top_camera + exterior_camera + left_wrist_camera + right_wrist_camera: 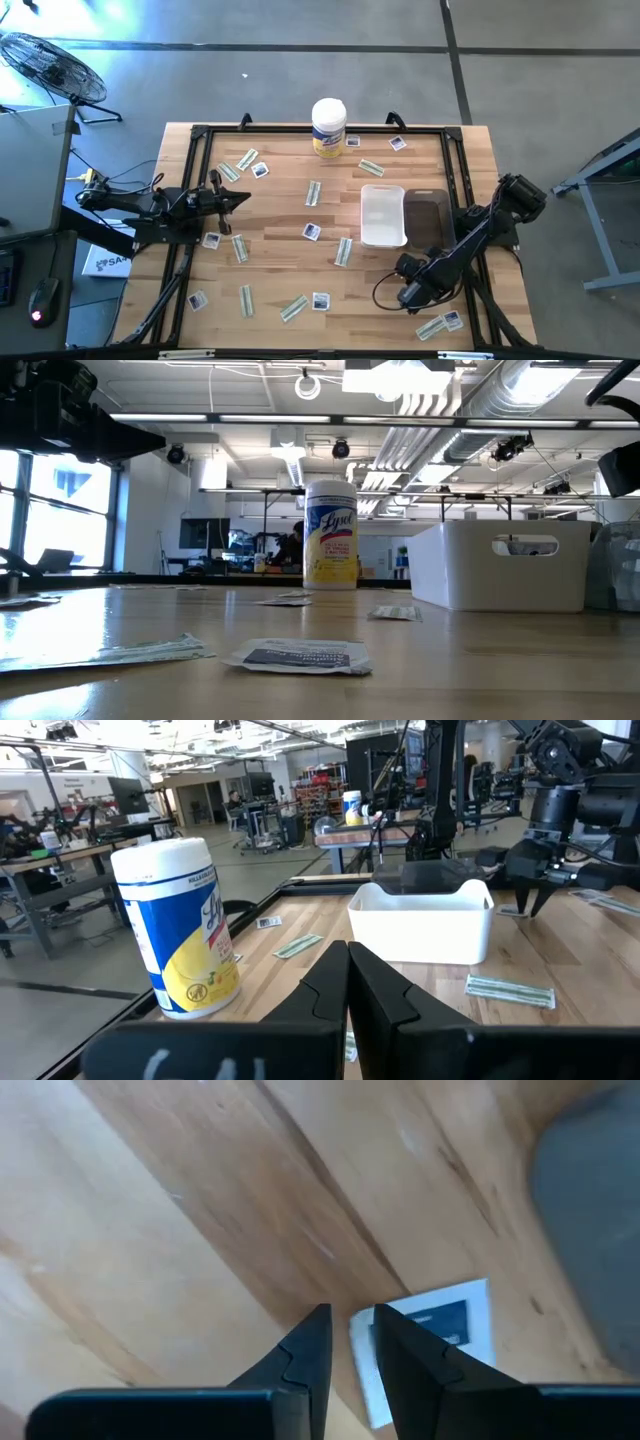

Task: Pick & Place First Aid Supplies
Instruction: Put the blue alcohol pad into the black bin

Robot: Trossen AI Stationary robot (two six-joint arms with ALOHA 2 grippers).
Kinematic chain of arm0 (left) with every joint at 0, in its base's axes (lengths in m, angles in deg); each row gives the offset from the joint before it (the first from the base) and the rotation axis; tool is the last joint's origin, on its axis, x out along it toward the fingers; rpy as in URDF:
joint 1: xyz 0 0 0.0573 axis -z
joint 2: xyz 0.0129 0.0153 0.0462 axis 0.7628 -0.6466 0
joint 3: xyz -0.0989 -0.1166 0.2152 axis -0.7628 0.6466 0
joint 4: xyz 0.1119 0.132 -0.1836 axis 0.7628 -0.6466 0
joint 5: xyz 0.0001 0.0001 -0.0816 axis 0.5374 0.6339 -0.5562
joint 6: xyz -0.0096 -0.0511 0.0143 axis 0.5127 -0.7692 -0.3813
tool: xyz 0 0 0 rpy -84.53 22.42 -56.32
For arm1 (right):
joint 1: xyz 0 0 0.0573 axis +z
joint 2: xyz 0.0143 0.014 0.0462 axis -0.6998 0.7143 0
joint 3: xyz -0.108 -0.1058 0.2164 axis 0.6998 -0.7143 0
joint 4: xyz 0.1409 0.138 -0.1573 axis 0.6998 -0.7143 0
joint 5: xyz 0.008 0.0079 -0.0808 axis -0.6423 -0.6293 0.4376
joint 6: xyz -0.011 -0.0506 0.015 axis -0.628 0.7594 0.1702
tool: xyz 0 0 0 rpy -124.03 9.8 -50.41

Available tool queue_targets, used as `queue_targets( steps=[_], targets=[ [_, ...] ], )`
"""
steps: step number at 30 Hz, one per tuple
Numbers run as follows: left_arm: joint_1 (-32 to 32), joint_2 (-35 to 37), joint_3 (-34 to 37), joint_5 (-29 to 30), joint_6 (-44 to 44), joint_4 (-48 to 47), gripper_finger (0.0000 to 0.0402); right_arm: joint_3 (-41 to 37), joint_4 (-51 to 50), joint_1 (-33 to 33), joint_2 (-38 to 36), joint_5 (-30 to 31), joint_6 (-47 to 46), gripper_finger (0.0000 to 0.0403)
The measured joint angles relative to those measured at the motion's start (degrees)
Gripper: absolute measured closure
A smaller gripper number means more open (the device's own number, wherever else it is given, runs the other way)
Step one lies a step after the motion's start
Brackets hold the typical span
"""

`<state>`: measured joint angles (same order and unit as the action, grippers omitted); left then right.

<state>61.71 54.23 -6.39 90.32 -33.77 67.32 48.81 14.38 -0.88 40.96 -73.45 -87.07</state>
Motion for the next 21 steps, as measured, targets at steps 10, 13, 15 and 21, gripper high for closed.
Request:
queue_targets(
  steps=[10,13,15,21],
  targets=[
    [0.0,0.0,0.0,0.0,0.0,0.0,0.0401,0.1,-0.5,0.0,0.0,-0.1,0.0,0.0331],
    [0.0,0.0,0.0,0.0,0.0,0.0,0.0401,0.1,-0.6,0.0,0.3,-1.1,0.2,0.0331],
    [0.0,0.0,0.0,0.0,0.0,0.0,0.0401,0.2,-0.7,0.0,1.1,-1.9,0.3,0.0331],
    [0.0,0.0,0.0,0.0,0.0,0.0,0.0401,0.4,0.0,0.0,2.2,-2.1,-0.1,0.0332]
  ],
)
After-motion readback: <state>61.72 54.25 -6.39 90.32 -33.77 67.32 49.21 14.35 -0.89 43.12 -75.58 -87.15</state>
